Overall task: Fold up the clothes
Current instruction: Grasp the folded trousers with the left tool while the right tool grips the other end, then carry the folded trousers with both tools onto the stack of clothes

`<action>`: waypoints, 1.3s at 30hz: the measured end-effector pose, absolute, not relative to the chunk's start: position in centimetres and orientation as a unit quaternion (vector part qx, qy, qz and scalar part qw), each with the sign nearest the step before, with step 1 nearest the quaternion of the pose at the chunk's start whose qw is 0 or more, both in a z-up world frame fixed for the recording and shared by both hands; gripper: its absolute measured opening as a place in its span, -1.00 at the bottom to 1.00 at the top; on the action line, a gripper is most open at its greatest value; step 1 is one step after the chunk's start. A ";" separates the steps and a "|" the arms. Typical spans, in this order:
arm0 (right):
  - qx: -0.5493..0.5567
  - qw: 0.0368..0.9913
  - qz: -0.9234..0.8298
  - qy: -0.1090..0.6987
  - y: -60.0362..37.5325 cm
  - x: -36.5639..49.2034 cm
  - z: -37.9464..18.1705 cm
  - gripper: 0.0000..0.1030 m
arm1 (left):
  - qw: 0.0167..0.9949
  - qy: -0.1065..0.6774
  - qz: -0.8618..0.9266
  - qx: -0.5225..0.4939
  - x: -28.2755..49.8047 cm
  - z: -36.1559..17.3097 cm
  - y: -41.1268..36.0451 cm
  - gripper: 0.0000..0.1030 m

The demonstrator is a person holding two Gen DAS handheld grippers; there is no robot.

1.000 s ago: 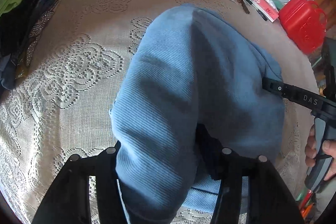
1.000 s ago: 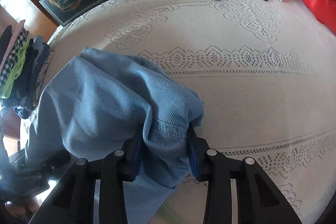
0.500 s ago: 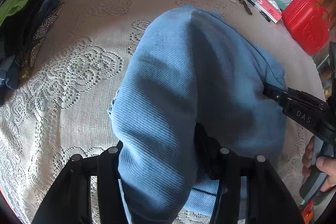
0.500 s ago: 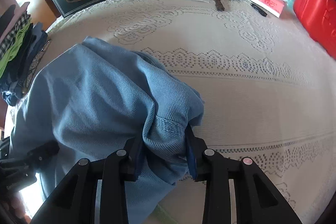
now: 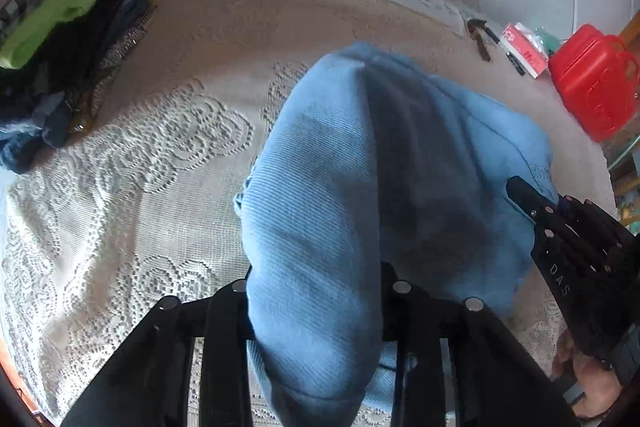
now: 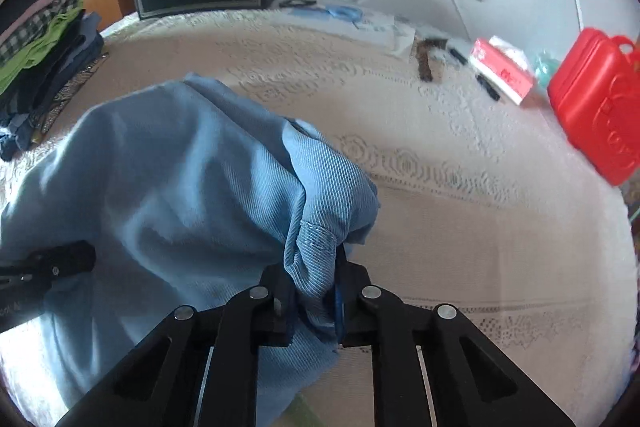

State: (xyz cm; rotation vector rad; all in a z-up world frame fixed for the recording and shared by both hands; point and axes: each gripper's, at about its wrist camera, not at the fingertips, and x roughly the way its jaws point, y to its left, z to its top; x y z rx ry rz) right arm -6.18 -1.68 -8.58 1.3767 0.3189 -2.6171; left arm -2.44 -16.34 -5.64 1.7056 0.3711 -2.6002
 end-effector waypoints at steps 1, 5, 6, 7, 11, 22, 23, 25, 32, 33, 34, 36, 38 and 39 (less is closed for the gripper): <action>0.450 0.093 -0.882 0.103 -1.7 -5.8 -7.4 -0.76 | 0.004 0.120 -0.836 0.536 -2.0 -4.5 -16.3 -0.45; 0.398 0.130 -0.904 0.083 -1.6 -4.2 -2.2 -0.77 | 0.009 0.117 -0.863 0.492 -0.2 0.5 -16.4 -0.46; 0.381 0.136 -0.910 0.086 -1.6 -3.7 -0.8 -0.77 | 0.012 0.112 -0.871 0.478 0.3 1.9 -16.3 -0.46; 0.364 0.142 -0.916 0.089 -1.7 -3.1 0.6 -0.77 | 0.014 0.109 -0.879 0.463 0.7 3.3 -16.2 -0.46; 0.306 0.171 -0.932 0.090 -1.8 -1.5 6.0 -0.77 | 0.031 0.095 -0.903 0.417 2.5 8.3 -16.2 -0.45; 0.225 0.262 -0.933 0.102 -7.2 -0.1 13.9 -0.77 | 0.107 0.087 -0.926 0.352 7.1 15.1 -21.1 -0.45; 0.220 0.267 -0.933 0.103 -8.2 -0.2 14.4 -0.77 | 0.111 0.089 -0.927 0.347 7.4 15.5 -22.2 -0.45; 0.213 0.276 -0.932 0.101 -10.4 -0.3 15.2 -0.77 | 0.117 0.092 -0.929 0.338 8.0 16.2 -24.4 -0.45; 0.183 0.285 -0.935 0.109 -20.7 -1.5 17.9 -0.77 | 0.110 0.092 -0.936 0.322 7.1 18.0 -35.6 -0.45; 0.180 0.282 -0.936 0.107 -22.4 -1.9 18.2 -0.77 | 0.107 0.091 -0.937 0.320 6.8 18.3 -37.4 -0.45; 0.181 0.281 -0.937 0.103 -24.0 -2.6 18.4 -0.77 | 0.104 0.090 -0.938 0.318 6.5 18.6 -39.1 -0.45; 0.181 0.277 -0.939 0.096 -26.9 -4.0 18.8 -0.77 | 0.101 0.089 -0.939 0.315 5.6 19.3 -42.6 -0.45; 0.183 0.276 -0.940 0.085 -29.4 -5.5 19.1 -0.77 | 0.098 0.093 -0.939 0.317 4.6 19.7 -45.6 -0.45; 0.188 0.278 -0.939 0.076 -30.6 -6.3 19.3 -0.77 | 0.096 0.096 -0.938 0.318 4.1 19.8 -46.9 -0.45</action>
